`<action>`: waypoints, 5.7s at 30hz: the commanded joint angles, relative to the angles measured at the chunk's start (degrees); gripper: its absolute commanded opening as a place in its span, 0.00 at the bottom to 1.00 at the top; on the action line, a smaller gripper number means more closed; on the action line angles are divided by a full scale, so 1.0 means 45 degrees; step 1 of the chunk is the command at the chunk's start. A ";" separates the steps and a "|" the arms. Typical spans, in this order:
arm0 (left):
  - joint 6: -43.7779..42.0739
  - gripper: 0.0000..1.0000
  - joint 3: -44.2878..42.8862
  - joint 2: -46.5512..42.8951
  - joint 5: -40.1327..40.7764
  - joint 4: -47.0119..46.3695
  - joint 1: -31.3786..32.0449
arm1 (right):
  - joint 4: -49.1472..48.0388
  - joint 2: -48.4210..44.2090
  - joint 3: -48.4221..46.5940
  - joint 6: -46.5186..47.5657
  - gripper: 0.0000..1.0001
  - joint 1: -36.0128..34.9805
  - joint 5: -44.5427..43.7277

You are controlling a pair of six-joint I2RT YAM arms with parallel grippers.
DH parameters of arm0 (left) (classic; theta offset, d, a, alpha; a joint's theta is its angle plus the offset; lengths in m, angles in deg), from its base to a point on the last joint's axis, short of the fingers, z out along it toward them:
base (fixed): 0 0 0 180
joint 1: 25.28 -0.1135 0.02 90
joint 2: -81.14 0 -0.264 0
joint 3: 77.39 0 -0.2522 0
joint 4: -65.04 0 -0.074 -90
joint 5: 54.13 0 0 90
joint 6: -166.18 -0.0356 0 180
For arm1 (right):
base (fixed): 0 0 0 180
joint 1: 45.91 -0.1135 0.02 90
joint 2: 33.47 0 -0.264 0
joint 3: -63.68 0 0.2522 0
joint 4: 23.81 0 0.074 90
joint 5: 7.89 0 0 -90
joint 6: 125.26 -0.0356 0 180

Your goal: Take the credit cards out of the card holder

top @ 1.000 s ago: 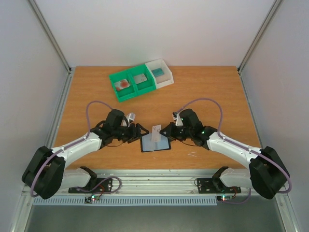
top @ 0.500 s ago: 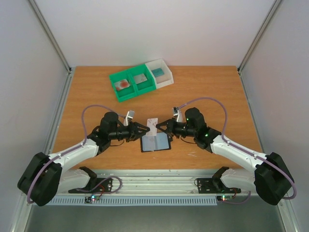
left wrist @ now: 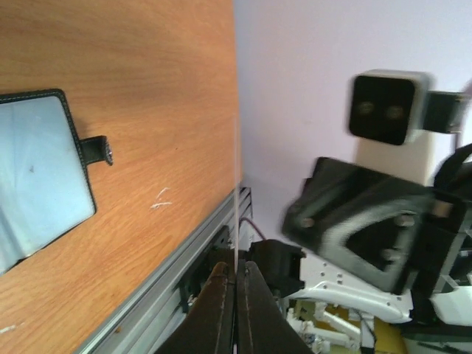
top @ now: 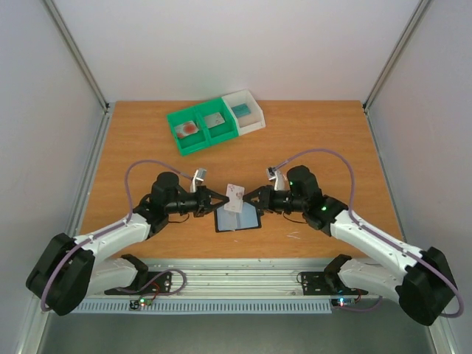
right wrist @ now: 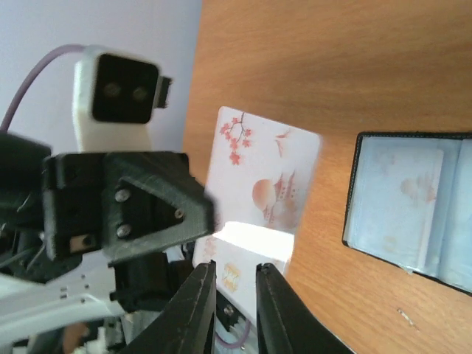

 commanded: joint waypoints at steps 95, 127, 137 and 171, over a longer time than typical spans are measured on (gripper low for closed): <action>0.0921 0.64 -0.1056 -0.5449 0.2689 0.3804 0.0044 | -0.4192 0.1620 -0.1472 -0.2915 0.01 0.0388 -0.0200; 0.2671 0.46 -0.0135 -0.3554 0.2943 0.1026 0.0044 | -0.4931 0.1959 -0.1109 -0.3824 0.01 0.0124 -0.0896; 0.2729 0.02 -0.0143 -0.3297 0.3091 0.0468 0.0044 | -0.4834 0.1936 -0.1055 -0.3793 0.01 0.0047 -0.0804; -0.3385 0.00 -0.5598 -0.0082 0.4279 0.9070 -0.1911 | 0.0886 -0.0814 -0.0476 0.0946 0.99 0.0075 -0.1078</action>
